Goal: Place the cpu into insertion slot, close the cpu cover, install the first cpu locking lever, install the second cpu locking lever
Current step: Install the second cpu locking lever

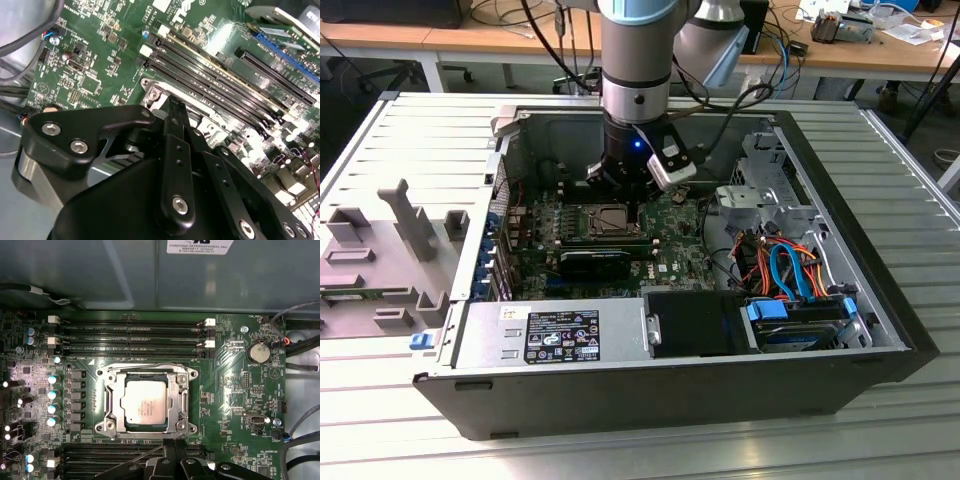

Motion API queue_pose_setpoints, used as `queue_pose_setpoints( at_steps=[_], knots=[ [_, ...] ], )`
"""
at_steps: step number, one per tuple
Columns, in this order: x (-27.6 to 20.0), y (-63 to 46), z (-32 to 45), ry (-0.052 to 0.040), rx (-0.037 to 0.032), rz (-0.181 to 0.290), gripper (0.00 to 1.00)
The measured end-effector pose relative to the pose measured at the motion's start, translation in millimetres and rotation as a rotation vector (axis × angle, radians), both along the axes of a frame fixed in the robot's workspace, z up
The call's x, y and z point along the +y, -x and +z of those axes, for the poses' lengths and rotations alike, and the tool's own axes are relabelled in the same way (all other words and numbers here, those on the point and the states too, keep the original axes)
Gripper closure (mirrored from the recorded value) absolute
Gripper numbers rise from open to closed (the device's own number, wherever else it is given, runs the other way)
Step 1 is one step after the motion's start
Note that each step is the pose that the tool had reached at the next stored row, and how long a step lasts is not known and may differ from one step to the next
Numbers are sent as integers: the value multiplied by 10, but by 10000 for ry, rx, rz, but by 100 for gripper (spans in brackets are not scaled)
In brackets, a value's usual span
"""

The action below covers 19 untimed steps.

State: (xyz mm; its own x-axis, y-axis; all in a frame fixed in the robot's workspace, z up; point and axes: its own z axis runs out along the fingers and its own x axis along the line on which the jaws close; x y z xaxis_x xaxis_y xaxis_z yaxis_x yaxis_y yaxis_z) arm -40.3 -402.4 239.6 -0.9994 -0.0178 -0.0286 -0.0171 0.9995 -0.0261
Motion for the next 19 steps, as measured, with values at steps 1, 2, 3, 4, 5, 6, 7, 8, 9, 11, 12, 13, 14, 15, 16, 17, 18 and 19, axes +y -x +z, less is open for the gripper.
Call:
queue_pose_setpoints(
  at_steps=[1,2,3,4,5,6,7,8,9,11,12,13,14,15,16,17,18,19],
  knots=[
    [-6,0,-12,2,1,0,89],
    [-10,0,-26,1,1,-1,89],
    [-12,-2,-52,0,1,-1,89],
    [-18,-4,-84,2,2,1,89],
    [-24,-6,-117,1,2,0,89],
    [-29,-6,-131,3,3,-1,89],
    [-44,-7,-143,2,3,1,89],
    [-76,-6,-157,2,3,0,89],
    [-81,-6,-161,0,2,0,89],
    [-81,-6,-168,1,2,-1,89],
    [-81,-6,-172,1,2,-1,89],
    [-81,-6,-180,1,2,-1,89],
    [-82,-5,-187,2,2,2,89],
    [-82,-5,-191,3,2,3,89],
    [-82,-2,-197,3,2,0,89],
    [-82,1,-199,3,3,-1,89],
    [-82,10,-201,0,2,-1,89],
    [-82,22,-202,-2,2,0,89]
  ],
)
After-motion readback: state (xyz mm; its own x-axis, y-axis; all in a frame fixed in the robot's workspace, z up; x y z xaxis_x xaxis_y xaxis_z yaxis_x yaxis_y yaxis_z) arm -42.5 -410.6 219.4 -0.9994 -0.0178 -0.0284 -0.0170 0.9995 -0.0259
